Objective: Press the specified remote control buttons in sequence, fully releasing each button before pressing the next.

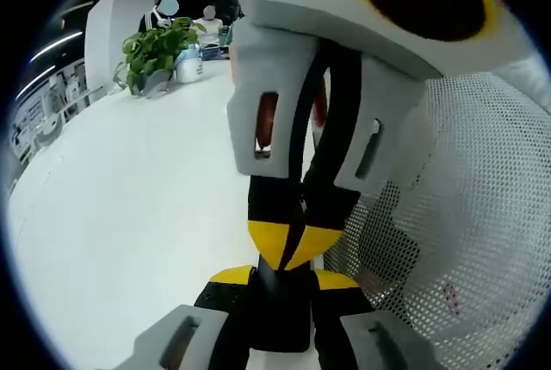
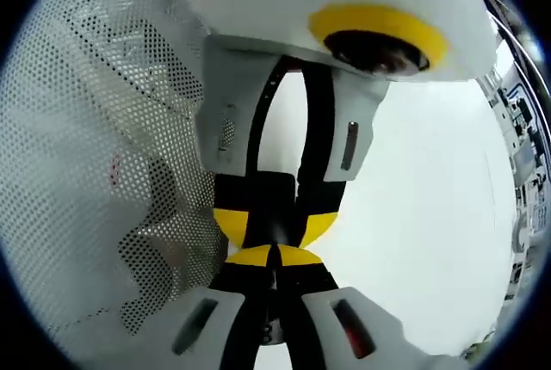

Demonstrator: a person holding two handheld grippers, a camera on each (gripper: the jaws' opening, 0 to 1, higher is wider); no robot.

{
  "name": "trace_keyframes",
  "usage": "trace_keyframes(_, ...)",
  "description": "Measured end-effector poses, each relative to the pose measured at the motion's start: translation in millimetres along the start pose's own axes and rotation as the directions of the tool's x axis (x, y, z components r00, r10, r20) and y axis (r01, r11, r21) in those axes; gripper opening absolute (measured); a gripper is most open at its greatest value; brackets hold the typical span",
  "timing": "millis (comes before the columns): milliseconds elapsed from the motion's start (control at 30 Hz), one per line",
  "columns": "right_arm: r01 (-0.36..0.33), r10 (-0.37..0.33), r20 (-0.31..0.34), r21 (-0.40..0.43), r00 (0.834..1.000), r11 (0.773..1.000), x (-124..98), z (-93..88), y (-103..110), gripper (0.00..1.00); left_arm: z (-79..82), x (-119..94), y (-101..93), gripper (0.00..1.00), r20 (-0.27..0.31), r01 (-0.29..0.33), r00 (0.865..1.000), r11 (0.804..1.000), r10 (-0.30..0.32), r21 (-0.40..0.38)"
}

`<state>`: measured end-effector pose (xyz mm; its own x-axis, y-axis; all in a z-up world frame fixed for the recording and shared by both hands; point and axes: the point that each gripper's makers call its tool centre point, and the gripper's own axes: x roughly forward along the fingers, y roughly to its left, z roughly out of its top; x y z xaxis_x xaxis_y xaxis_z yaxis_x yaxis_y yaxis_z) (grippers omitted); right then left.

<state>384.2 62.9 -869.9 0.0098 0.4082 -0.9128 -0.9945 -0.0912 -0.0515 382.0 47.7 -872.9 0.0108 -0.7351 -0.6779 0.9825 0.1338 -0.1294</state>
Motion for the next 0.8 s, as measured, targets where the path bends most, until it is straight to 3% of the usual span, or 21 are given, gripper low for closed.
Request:
trace_keyframes(300, -0.027, -0.009, 0.18, 0.197, 0.984, 0.98, -4.3, -3.2, -0.5, 0.0, 0.3, 0.1, -0.1, 0.25, 0.0, -0.002, 1.0, 1.0, 0.002, 0.001)
trace_keyframes(433, -0.026, -0.005, 0.171, 0.178, 0.985, 0.984, -10.4, -15.4, 2.3, 0.02, 0.5, 0.0, -0.1, 0.25, 0.001, 0.0, 1.0, 1.0, 0.0, 0.0)
trace_keyframes(700, -0.027, -0.007, 0.167, 0.198, 0.986, 0.98, -16.4, -35.6, -0.4, 0.24, 1.2, 0.3, -0.8, 0.25, -0.009, 0.001, 1.0, 1.0, -0.001, 0.014)
trace_keyframes(800, -0.043, 0.007, 0.188, 0.186, 0.982, 0.982, -16.2, -37.0, 3.1, 0.24, 1.1, 0.4, -0.7, 0.25, -0.011, 0.002, 1.0, 1.0, -0.001, 0.016)
